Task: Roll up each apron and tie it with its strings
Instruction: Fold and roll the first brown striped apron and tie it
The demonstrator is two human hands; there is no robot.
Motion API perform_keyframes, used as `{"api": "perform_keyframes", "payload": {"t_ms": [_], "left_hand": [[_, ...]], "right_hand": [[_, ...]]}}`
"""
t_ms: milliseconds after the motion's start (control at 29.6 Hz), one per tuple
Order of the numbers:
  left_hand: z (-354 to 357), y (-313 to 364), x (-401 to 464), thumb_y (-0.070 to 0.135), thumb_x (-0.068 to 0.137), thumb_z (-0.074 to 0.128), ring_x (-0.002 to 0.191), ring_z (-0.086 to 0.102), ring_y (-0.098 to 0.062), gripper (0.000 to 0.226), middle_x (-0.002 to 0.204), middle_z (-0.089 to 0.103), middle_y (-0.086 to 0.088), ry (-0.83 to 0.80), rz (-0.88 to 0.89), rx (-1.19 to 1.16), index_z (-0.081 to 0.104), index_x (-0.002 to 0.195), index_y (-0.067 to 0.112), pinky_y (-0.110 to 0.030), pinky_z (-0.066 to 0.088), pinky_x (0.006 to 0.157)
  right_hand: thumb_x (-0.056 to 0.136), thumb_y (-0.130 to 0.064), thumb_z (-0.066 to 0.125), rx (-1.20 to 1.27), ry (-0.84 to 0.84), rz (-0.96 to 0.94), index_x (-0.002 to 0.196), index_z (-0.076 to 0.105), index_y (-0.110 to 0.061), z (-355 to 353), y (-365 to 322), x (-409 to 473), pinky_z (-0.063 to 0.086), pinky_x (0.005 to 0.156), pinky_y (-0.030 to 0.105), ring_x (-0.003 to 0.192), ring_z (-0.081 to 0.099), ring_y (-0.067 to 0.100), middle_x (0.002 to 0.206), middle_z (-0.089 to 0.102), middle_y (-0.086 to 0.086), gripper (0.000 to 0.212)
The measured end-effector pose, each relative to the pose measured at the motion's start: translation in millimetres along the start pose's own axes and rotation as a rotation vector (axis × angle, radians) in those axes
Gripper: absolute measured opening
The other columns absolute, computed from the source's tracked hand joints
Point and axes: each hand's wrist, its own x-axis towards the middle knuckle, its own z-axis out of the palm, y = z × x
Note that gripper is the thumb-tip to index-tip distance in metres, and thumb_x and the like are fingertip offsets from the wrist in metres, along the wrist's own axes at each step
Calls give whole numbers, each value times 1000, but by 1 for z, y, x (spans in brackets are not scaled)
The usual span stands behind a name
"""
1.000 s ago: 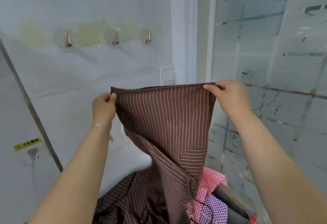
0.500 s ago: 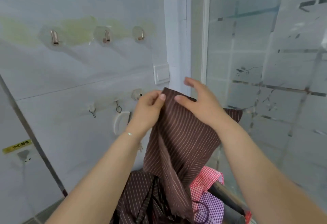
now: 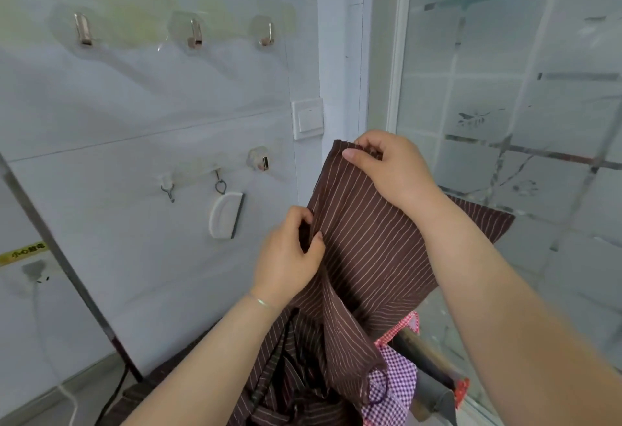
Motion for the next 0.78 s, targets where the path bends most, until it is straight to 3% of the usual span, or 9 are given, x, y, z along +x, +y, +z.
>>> {"api": "perform_keyframes", "payload": {"t_ms": [68,203,372,439,541,642,710,777], "left_hand": [[3,-8,-4,20,89,56,61,49,-6,13,72,52,9,-37,-9,82,44,90,25,-20,33,52],[10,-29,-2,17,87,54,60,49,-14,20,69,52,-2,-173,-143,212,48,71,6,-28,35,52],[13,-69,-3,18,88,51,62,52,-23,30,60,49,-4,-354,-384,373,40,61,11,-31,38,55],[8,-81,0,17,92,49,72,58,-32,29,68,55,-10,-257,-399,384,44,65,9,-34,40,61],[-11,-84,11,16,98,48,79,59,-36,25,84,61,-21,87,-313,370,57,79,2,-36,39,65],[-36,-71,24,17,98,50,81,56,-29,20,88,63,-13,177,-215,287,62,90,3,-34,40,70],[-51,-59,28,16,96,55,79,57,-15,15,81,65,5,77,-207,148,66,87,14,-20,39,69],[-69,-36,30,12,94,58,71,59,-2,24,70,66,15,-86,-235,-105,67,76,25,-9,41,66]], "right_hand": [[93,-38,60,-21,39,-17,86,65,-19,0,2,3,40,58,17,65,53,3,76,63,-5,21],[94,-36,58,-21,171,-16,86,63,-22,-2,11,12,36,59,13,66,51,-3,74,58,-15,17],[95,-36,56,35,359,26,86,61,-21,-3,34,18,41,64,19,71,53,4,79,59,-10,18],[96,-35,55,65,445,54,85,60,-21,-6,50,21,42,67,22,72,53,6,79,58,-9,19],[96,-37,54,166,602,160,88,62,-19,-9,77,24,42,67,19,69,52,4,77,58,-10,21],[98,-33,53,262,722,308,77,54,-20,-4,102,23,35,57,11,58,41,0,68,47,-13,24],[98,-28,54,368,784,406,67,44,-23,1,123,20,32,54,13,56,34,0,64,41,-10,33],[98,-26,55,440,801,495,68,46,-18,6,146,14,32,57,17,57,33,3,64,39,-7,32]]}}
